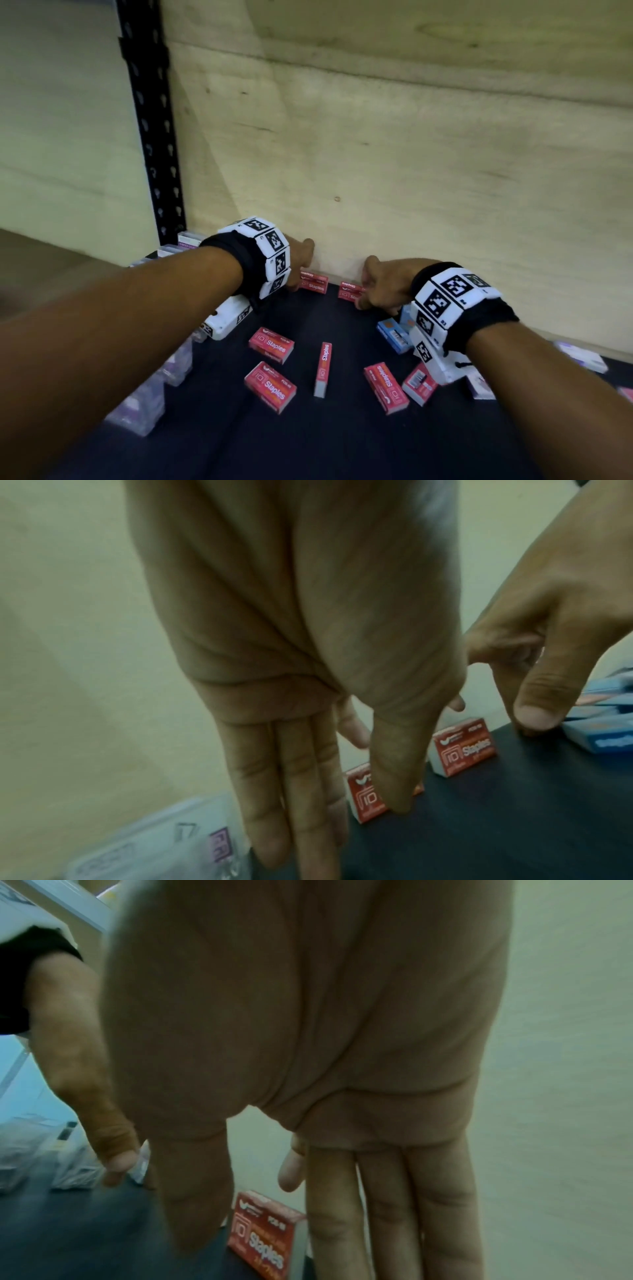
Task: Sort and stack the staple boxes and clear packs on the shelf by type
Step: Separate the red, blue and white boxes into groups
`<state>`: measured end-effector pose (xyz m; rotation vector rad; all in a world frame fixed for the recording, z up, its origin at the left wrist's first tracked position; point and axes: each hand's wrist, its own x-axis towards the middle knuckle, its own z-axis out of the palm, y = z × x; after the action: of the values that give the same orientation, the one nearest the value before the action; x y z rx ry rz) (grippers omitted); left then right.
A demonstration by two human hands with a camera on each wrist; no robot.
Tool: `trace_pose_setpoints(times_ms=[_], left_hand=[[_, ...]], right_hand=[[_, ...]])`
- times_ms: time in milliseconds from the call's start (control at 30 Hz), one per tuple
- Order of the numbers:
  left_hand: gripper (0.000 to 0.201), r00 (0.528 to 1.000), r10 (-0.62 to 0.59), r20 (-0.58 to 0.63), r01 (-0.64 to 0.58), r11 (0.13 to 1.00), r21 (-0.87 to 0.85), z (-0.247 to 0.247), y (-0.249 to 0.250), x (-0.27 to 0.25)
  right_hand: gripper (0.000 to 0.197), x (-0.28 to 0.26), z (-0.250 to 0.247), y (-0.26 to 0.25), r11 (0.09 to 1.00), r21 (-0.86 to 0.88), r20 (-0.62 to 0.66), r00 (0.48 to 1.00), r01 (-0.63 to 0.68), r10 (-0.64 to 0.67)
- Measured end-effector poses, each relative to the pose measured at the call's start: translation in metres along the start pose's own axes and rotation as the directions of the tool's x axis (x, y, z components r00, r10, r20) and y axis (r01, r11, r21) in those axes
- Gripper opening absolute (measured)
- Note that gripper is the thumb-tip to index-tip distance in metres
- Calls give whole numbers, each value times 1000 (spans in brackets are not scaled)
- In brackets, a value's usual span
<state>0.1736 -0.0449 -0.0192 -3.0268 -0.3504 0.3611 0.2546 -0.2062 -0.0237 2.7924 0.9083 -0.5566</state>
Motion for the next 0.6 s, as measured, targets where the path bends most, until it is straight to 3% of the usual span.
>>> trace_pose_setpoints(times_ms=[167,300,433,600], left_hand=[[18,990,84,117,-86,996,13,-9,-13,-27],[31,974,162,160,-165,986,6,-11,-17,-50],[41,965,166,202,-168,986,-4,-8,-15,-63],[44,949,194,248,-199,980,-5,4,-9,-67]], right_hand=[[51,-33,0,-7,989,-130,31,997,69,-66],[36,-57,5,-21,969,-61,-3,971,238,-238],[43,-73,16,-36,919,-3,10,919,395,-395],[41,-82,24,-44,890,-27,31,890,455,-454]])
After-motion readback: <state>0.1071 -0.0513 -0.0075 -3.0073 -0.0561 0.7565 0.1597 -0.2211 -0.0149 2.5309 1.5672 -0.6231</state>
